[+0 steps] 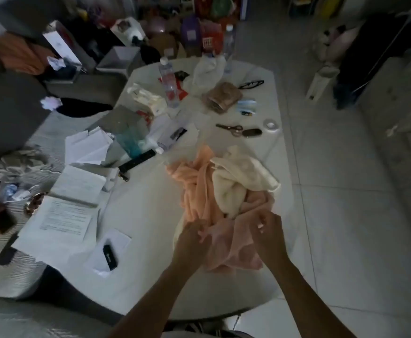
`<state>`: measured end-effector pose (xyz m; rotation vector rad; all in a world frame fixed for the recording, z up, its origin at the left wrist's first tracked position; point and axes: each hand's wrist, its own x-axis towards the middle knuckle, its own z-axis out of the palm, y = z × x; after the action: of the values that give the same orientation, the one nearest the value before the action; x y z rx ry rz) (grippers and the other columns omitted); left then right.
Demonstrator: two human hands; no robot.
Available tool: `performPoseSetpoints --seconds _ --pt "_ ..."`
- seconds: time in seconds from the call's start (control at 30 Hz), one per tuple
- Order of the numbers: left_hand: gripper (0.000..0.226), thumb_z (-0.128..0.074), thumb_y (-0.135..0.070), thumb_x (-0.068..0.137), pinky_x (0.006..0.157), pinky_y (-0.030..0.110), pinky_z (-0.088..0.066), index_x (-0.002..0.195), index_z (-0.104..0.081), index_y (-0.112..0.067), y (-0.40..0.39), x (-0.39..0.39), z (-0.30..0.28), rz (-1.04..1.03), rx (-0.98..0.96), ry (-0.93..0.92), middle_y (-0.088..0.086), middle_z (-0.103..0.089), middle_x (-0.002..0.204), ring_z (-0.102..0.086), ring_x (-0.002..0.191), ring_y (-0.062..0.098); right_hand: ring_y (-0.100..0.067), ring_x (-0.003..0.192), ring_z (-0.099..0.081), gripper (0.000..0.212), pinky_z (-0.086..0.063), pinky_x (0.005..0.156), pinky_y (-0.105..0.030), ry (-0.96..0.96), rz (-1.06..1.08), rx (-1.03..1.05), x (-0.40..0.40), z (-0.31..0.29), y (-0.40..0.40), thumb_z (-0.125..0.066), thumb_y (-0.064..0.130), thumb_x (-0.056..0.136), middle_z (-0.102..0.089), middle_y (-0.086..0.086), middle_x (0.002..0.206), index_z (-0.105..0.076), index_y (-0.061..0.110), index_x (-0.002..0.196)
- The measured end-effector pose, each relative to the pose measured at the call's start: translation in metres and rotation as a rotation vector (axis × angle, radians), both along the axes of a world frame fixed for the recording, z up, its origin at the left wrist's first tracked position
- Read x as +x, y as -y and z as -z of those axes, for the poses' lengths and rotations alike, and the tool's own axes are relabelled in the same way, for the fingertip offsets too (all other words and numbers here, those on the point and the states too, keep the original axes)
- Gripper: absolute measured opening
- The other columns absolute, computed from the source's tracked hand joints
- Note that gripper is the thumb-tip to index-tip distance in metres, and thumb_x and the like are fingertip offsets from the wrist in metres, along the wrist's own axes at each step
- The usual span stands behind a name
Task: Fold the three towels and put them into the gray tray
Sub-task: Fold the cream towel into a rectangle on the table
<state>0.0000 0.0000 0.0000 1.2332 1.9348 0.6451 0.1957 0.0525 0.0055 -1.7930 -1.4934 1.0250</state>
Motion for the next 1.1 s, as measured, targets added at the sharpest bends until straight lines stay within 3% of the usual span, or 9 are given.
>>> performPoseSetpoints --seconds 0.2,0.27,0.33,0.4,0.53,0.63,0.83,1.0,1.1 --pt "0.048 -0.067 -0.033 0.09 0.102 0.051 -0.047 0.132 -0.044 -0.031 -0.061 0.017 -0.008 0.028 0.248 -0.205 0.008 -0.052 0.137 -0.051 0.124 0.033 -0.027 0.119 -0.043 0.068 -0.052 0.088 -0.047 0.066 0.129 -0.099 -0.011 0.0 -0.022 -0.067 0.037 0.075 -0.031 -0.002 0.14 -0.039 0.02 0.135" --pt "0.076 -0.065 -0.048 0.086 0.115 0.057 -0.03 0.149 -0.025 -0.036 -0.089 0.018 -0.008 0.106 0.127 -0.286 0.009 -0.026 0.16 -0.024 0.145 0.038 -0.026 0.125 -0.042 0.083 -0.047 0.099 -0.05 0.004 0.134 -0.171 -0.01 0.001 -0.032 -0.07 0.031 0.078 -0.024 0.001 0.15 -0.024 0.034 0.146" --pt "0.096 -0.066 -0.062 0.081 0.119 0.058 -0.022 0.156 -0.011 -0.039 -0.107 0.019 0.002 0.205 -0.027 -0.296 0.006 0.006 0.168 -0.002 0.153 0.036 -0.021 0.125 -0.048 0.088 -0.04 0.108 -0.047 0.064 0.023 -0.21 -0.017 0.001 -0.038 -0.069 0.03 0.084 -0.035 -0.004 0.151 -0.013 0.031 0.152" --pt "0.098 -0.069 -0.062 0.078 0.12 0.058 -0.018 0.156 -0.014 -0.041 -0.111 0.018 0.018 0.305 -0.155 -0.305 0.01 0.014 0.168 0.007 0.154 0.039 -0.024 0.11 -0.061 0.086 -0.048 0.099 -0.046 0.118 0.062 -0.168 -0.03 0.0 -0.038 -0.068 0.029 0.084 -0.056 -0.004 0.127 -0.015 0.028 0.151" --pt "0.062 -0.068 -0.039 0.083 0.114 0.046 -0.03 0.139 -0.047 -0.023 -0.099 0.001 0.041 0.408 -0.027 -0.472 0.016 -0.026 0.16 -0.029 0.141 0.041 -0.019 0.111 -0.061 0.095 -0.054 0.092 -0.04 0.027 0.172 -0.1 -0.048 0.002 -0.031 -0.073 0.017 0.079 -0.049 0.002 0.137 -0.016 0.036 0.151" --pt "0.043 -0.07 -0.014 0.079 0.091 0.039 -0.046 0.12 -0.061 -0.009 -0.107 -0.028 0.035 0.185 0.089 -0.174 0.013 -0.053 0.126 -0.054 0.112 0.036 -0.018 0.108 -0.061 0.086 -0.055 0.089 -0.039 0.04 0.169 -0.128 -0.052 0.012 -0.042 -0.07 0.009 0.079 -0.051 0.002 0.135 -0.025 0.033 0.148" --pt "0.031 -0.073 -0.022 0.083 0.063 0.026 -0.041 0.105 -0.051 -0.022 -0.147 -0.107 -0.021 -0.346 0.279 -0.022 -0.003 -0.058 0.096 -0.056 0.081 0.015 -0.019 0.09 -0.066 0.032 -0.054 0.076 -0.033 0.119 0.106 -0.167 -0.055 0.012 -0.109 -0.059 0.029 0.084 -0.067 0.004 0.096 -0.057 0.035 0.116" --pt "0.032 -0.067 -0.01 0.085 0.076 0.034 -0.042 0.113 -0.052 -0.011 -0.121 -0.114 -0.03 -0.469 0.228 -0.108 0.006 -0.057 0.106 -0.052 0.088 0.02 -0.024 0.1 -0.06 0.029 -0.05 0.087 -0.036 0.201 0.072 0.064 -0.031 0.009 -0.161 -0.053 0.02 0.094 -0.062 -0.004 0.112 -0.057 0.027 0.122" --pt "0.037 -0.062 0.006 0.079 0.07 0.03 -0.037 0.111 -0.056 -0.011 -0.088 -0.075 -0.023 -0.584 0.193 -0.117 0.008 -0.057 0.104 -0.052 0.087 0.023 -0.029 0.107 -0.066 0.023 -0.054 0.089 -0.034 0.445 0.326 0.047 -0.027 0.012 -0.17 -0.053 0.02 0.098 -0.055 -0.017 0.123 -0.061 0.015 0.12"
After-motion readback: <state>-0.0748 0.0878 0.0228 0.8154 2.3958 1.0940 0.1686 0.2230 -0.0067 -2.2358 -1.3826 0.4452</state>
